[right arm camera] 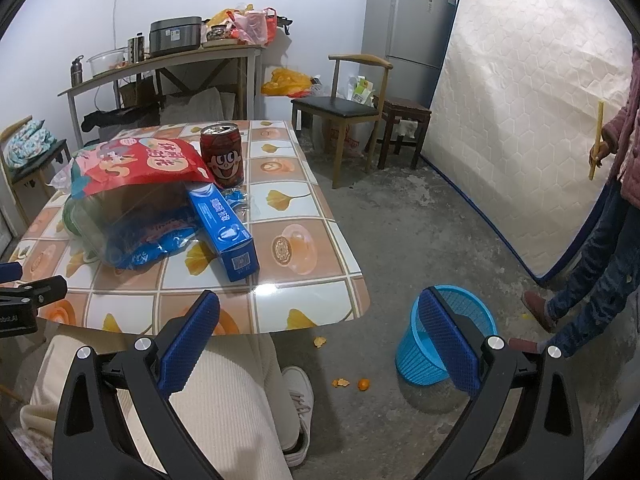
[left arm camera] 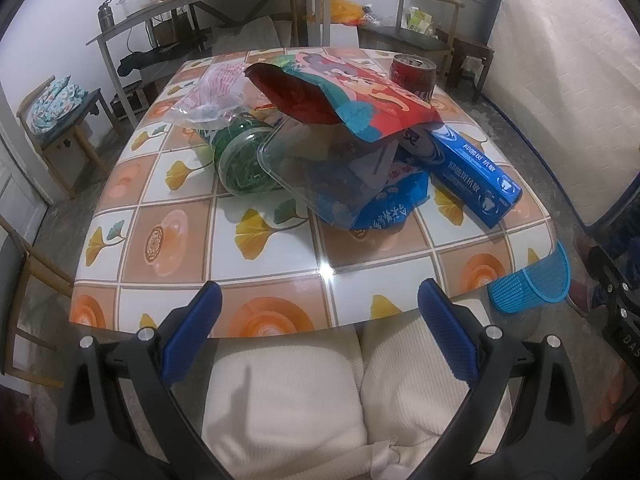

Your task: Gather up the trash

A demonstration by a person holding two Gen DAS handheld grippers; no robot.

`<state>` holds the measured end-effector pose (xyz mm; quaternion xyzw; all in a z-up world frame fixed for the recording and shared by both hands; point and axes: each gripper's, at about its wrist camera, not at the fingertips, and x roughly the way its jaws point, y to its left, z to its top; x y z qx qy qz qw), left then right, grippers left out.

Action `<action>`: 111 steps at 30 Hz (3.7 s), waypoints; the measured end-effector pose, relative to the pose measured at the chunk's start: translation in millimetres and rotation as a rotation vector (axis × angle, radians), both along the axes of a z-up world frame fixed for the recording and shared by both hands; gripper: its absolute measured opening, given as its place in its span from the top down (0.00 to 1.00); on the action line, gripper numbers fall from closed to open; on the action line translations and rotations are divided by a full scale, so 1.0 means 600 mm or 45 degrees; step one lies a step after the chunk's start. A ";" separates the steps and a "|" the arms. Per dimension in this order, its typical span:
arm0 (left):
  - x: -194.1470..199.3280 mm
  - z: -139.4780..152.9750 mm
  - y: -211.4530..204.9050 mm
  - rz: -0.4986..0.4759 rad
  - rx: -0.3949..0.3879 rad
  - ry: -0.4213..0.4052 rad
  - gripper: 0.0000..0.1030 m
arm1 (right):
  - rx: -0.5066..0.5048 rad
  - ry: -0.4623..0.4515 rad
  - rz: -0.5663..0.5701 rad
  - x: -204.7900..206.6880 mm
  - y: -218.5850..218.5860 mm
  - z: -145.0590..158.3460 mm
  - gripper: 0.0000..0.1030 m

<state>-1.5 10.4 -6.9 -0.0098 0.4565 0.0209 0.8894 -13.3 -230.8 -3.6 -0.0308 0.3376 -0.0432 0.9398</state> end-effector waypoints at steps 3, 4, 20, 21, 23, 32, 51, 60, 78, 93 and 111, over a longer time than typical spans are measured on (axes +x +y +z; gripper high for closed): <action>0.001 0.001 -0.001 0.002 0.002 0.001 0.08 | -0.002 -0.004 0.001 0.003 -0.002 0.004 0.06; 0.000 0.001 0.000 0.006 0.001 -0.002 0.08 | -0.001 -0.005 0.000 0.004 -0.003 0.006 0.06; 0.012 0.016 0.011 -0.010 -0.098 -0.072 0.08 | 0.005 -0.035 -0.040 0.024 -0.004 0.019 0.06; 0.013 0.016 0.013 -0.015 -0.111 -0.078 0.08 | 0.005 -0.039 -0.041 0.027 -0.003 0.021 0.06; 0.017 0.018 0.018 -0.041 -0.164 -0.111 0.08 | 0.009 -0.053 -0.041 0.040 0.002 0.029 0.06; 0.042 0.063 0.041 -0.220 -0.290 -0.332 0.08 | 0.074 -0.121 0.034 0.105 0.050 0.055 0.06; 0.170 0.068 -0.114 -0.848 0.452 -0.253 0.08 | 0.186 -0.084 0.003 0.205 0.011 0.036 0.06; 0.188 -0.016 -0.170 -0.884 0.895 -0.187 0.44 | 0.223 -0.043 0.008 0.221 -0.007 0.012 0.06; 0.156 -0.004 -0.185 -0.823 1.149 -0.365 0.98 | 0.270 -0.041 0.008 0.213 -0.015 0.003 0.06; 0.107 0.141 -0.143 -0.516 1.058 -0.757 1.00 | 0.271 -0.131 0.000 0.173 -0.020 0.036 0.06; 0.014 0.302 0.303 0.303 -0.009 -0.810 1.00 | 0.525 -0.161 0.603 0.161 0.127 0.133 0.06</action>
